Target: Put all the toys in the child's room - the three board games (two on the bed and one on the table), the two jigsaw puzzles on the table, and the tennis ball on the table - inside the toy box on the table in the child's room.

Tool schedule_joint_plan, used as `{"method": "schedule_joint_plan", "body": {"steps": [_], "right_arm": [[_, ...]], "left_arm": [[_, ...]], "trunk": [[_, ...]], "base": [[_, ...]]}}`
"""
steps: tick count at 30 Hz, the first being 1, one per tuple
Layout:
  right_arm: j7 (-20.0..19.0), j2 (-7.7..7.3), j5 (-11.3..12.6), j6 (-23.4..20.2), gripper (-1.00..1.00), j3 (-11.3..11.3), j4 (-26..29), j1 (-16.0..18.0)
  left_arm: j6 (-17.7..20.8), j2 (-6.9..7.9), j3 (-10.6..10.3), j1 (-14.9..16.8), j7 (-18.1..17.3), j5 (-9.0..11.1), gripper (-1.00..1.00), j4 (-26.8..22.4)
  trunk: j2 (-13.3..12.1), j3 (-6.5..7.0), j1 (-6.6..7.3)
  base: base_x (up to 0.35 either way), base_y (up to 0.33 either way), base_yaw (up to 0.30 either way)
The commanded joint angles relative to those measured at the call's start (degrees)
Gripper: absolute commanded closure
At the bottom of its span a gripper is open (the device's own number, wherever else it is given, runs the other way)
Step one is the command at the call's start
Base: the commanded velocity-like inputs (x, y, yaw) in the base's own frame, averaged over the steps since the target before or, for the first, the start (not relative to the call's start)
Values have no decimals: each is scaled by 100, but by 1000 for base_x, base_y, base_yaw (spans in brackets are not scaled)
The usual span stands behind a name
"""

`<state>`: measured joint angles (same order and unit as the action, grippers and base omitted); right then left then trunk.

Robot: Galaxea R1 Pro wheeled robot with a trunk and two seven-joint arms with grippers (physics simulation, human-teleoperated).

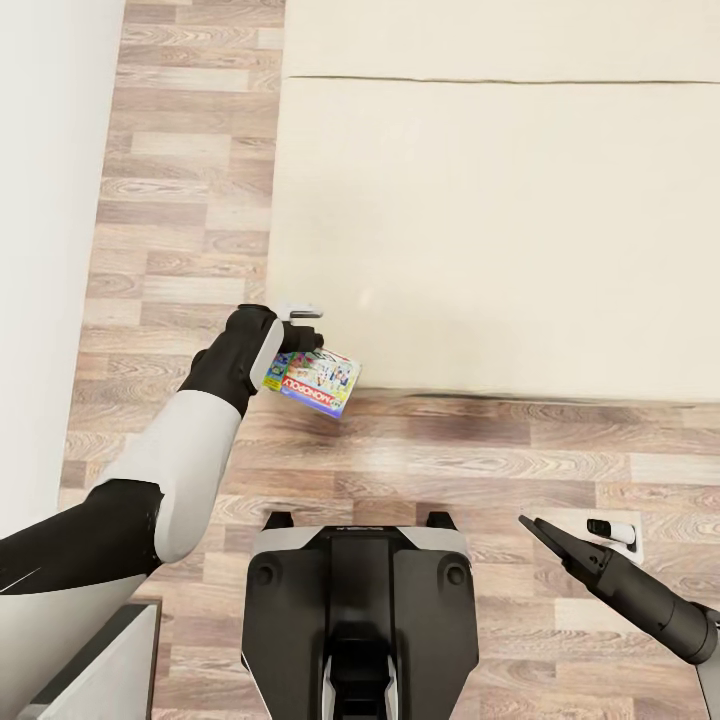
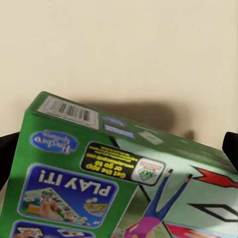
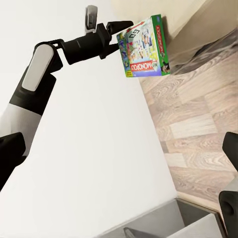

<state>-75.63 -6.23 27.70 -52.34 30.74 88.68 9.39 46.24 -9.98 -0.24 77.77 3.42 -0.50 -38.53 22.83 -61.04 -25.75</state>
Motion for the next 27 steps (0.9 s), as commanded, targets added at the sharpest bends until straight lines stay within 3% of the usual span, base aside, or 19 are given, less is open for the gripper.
{"method": "schedule_joint_plan", "body": {"steps": [1, 27], "right_arm": [[-5, -1, 16, -39, -100, 2, 1, 1], [-4, -1, 16, -39, -100, 2, 1, 1]], "left_arm": [[25, -1, -3, 1, 18, -3, -100, -5], [25, -1, 24, 1, 27, 6, -100, -18]], "trunk": [[9, -6, -3], [9, -6, -3]], "base": [[-15, 0, 0], [-2, 0, 0]]}}
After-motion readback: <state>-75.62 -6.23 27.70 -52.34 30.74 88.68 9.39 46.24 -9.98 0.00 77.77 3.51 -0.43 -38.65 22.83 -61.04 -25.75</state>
